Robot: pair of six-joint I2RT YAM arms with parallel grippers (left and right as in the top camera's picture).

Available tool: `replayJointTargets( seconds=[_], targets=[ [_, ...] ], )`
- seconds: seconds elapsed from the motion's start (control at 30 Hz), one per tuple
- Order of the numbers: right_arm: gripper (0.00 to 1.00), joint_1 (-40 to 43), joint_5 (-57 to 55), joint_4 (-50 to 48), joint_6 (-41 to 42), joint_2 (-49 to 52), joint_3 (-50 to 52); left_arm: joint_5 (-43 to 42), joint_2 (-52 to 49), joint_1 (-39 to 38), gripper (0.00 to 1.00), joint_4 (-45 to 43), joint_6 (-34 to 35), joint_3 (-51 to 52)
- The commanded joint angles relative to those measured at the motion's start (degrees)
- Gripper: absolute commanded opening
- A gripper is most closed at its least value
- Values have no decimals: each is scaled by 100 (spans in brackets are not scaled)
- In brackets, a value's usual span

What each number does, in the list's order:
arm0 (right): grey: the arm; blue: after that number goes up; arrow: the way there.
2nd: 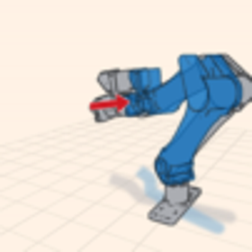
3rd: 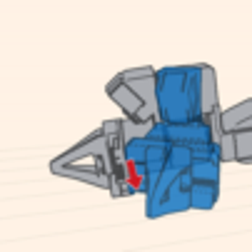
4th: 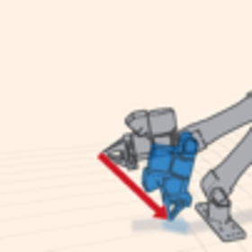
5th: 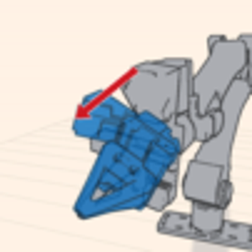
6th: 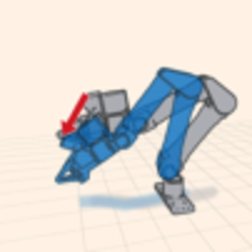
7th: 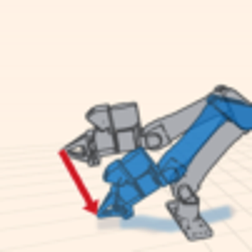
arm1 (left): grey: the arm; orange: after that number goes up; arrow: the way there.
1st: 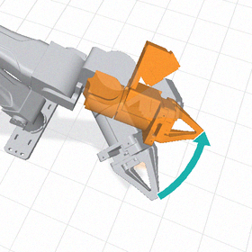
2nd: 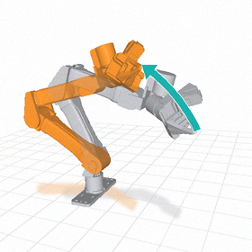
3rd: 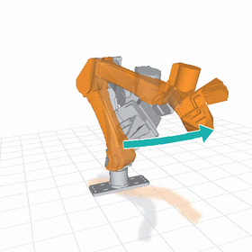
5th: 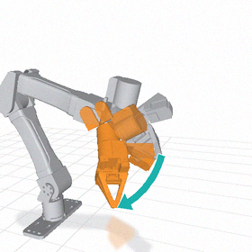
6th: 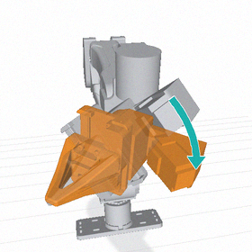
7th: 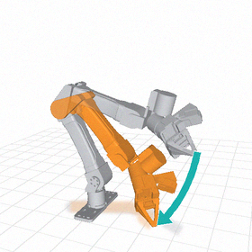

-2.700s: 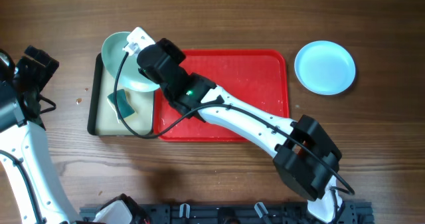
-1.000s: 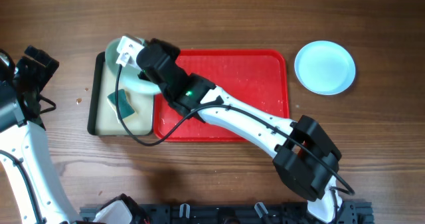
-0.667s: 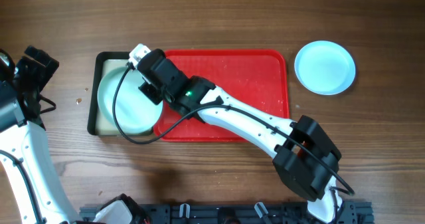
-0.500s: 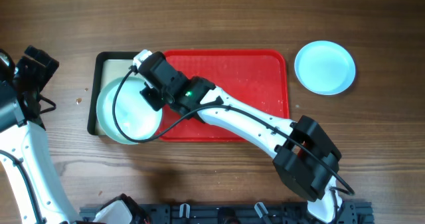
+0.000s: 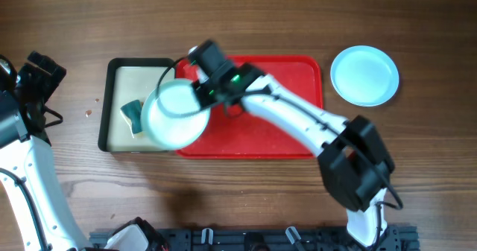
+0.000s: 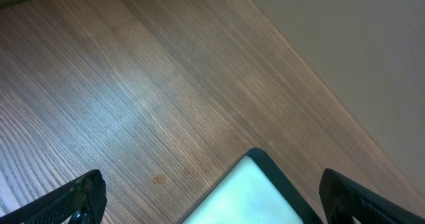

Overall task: Clean dirty plates on tray and stack at the side
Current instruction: 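Carry the light-blue plate rightward over the red tray to the plate stack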

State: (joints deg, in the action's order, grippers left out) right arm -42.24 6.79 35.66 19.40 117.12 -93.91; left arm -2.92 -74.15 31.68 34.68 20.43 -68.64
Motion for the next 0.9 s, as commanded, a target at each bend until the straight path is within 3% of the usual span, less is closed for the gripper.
replayJointTargets(
  seconds=[0.0,0.13,0.37,0.63,0.87],
  targets=[
    [4,785,1106,149,354,0,-85,-26,-15,31,100,-13,-11,-11],
    [4,1738,1735,417,354,0,-85,-26,-15,31,100,-11,-11,-9],
    [4,3497,1764,758,323,0,-85,-26,-15,31,100,-13,-11,-11],
    [4,5115,1097,1370,313,0,-46,-26,-15,31,100,-13,-11,-11],
    [4,5939,345,1449,313,2,337,-26,-15,31,100,-13,-11,-9]
  ],
)
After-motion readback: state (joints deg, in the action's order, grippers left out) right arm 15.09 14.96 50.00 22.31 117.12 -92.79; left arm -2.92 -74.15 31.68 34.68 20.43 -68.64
